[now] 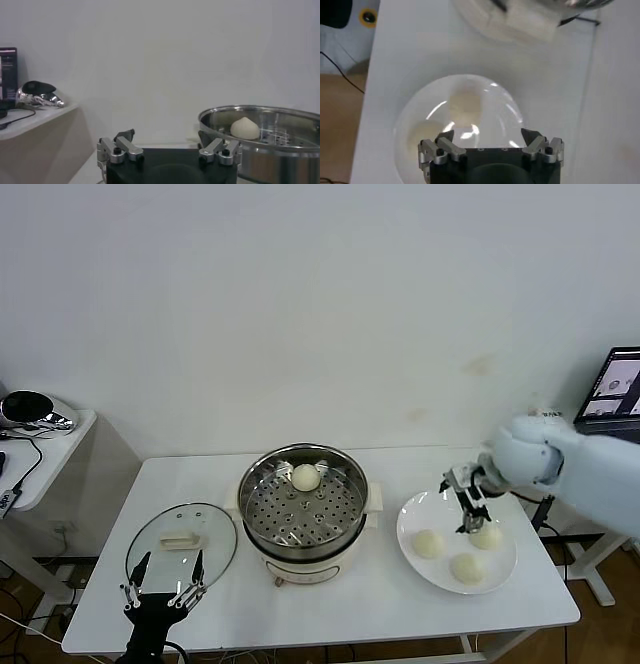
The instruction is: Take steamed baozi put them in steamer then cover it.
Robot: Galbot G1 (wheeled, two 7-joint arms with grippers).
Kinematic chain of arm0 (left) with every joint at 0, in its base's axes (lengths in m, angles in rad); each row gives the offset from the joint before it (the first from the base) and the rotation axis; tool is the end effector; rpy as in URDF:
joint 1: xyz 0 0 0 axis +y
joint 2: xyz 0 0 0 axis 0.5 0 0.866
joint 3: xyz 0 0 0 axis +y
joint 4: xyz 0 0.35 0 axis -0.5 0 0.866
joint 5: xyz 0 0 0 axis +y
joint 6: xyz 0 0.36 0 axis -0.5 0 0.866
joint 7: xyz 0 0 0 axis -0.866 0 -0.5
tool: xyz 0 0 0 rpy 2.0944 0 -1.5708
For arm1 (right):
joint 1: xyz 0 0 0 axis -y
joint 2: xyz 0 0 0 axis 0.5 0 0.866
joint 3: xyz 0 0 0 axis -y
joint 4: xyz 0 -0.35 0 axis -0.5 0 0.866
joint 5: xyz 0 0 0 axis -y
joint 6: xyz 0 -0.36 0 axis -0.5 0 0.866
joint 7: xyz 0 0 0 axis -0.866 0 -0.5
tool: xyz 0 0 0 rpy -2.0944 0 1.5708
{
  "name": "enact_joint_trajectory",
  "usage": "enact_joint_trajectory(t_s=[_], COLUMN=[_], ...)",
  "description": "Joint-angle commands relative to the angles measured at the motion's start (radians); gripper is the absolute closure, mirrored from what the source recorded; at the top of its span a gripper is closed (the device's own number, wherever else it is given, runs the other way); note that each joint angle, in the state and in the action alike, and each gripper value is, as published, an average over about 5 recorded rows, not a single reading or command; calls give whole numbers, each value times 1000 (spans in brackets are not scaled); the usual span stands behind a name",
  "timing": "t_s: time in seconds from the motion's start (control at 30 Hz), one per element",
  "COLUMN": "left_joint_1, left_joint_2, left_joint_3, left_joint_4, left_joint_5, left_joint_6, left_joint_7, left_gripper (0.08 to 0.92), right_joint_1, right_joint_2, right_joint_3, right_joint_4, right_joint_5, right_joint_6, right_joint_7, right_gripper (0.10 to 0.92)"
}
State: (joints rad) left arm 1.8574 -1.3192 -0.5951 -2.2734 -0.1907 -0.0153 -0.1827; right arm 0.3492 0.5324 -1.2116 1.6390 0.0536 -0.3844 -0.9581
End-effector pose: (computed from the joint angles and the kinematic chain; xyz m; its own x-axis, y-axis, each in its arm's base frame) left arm 0.1101 0.0482 -0.2735 -0.9935 -0.0735 0.0874 -0.0691 0.9963 0.0521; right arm 0.4532 -0.1006 -0.1395 -0.2501 -0.0872 0.9643 -0.9457 -0.1915 -0.2626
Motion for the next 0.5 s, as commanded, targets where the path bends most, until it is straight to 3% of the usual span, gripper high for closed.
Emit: enact_joint_trajectory(t_s=[0.03, 0.5], left_joint_1=[1, 2], left_joint_2=[-1, -3], left_joint_3=[-2, -10], left_joint_4=[1, 8], left_joint_5=[1, 3], left_joint_6=[2, 3], left_joint_7=[0, 0], left_gripper=[177, 177], right_joint_1=[-293, -364], right_joint_2=[47, 173], right_joint_3=[185, 238], right_joint_4=[-128, -249], right_joint_5=[-115, -118], right_joint_6=[25, 53], right_joint_7=[6, 9], right_gripper=[203, 203])
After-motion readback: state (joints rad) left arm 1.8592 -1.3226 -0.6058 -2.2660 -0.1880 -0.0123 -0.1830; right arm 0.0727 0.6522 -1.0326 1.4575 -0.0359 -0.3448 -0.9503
